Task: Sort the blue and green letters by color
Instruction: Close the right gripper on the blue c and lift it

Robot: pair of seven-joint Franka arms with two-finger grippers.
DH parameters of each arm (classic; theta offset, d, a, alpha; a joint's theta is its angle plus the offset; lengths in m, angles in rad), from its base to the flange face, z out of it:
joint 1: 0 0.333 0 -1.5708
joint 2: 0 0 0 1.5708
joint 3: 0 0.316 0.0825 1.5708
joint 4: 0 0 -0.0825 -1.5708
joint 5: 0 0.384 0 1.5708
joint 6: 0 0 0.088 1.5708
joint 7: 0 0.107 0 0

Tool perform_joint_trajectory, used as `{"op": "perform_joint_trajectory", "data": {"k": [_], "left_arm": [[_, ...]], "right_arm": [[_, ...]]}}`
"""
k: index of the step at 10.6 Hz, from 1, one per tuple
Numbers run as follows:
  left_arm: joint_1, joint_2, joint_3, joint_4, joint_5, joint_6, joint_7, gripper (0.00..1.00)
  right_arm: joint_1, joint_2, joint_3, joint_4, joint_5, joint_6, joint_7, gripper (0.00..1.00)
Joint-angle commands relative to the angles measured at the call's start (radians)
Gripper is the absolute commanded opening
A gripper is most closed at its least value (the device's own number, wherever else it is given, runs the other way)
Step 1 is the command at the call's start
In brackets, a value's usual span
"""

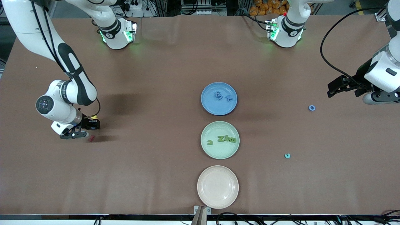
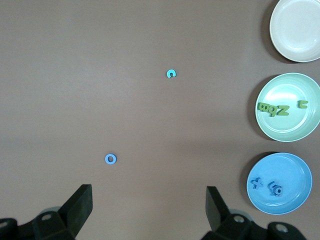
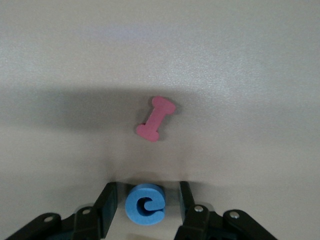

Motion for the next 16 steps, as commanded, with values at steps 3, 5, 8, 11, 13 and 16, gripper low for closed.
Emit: {"op": "perform_joint_trajectory", "data": {"k": [3, 5, 8, 11, 13, 16], "left_arm": [[0.006, 0.007, 0.006, 0.019, -0.019, -0.015, 0.030, 1.00], [0.006, 0.007, 0.010, 0.021, -0.019, -0.015, 0.030, 1.00], [0.006, 0.007, 0.011, 0.021, -0.019, -0.015, 0.029, 1.00], [0.006, 0.007, 0.019, 0.022, -0.019, -0.014, 0.030, 1.00], [0.005, 0.007, 0.020, 0.022, -0.019, -0.014, 0.030, 1.00], [0.005, 0.007, 0.020, 0.022, -0.017, -0.014, 0.029, 1.00]], "right_arm": [[-0.026, -0.030, 0.015, -0.039, 0.013, 0.003, 0.001, 0.50], [-0.026, -0.032, 0.015, -0.041, 0.013, 0.003, 0.001, 0.46], [-0.028, -0.030, 0.015, -0.044, 0.013, 0.001, 0.003, 0.32], [-0.028, -0.029, 0.017, -0.042, 0.026, 0.003, 0.003, 0.24], [-0.026, -0.050, 0.027, -0.039, 0.031, 0.000, 0.003, 0.16], [0.001, -0.119, 0.029, -0.007, 0.054, -0.121, 0.030, 0.12]]}}
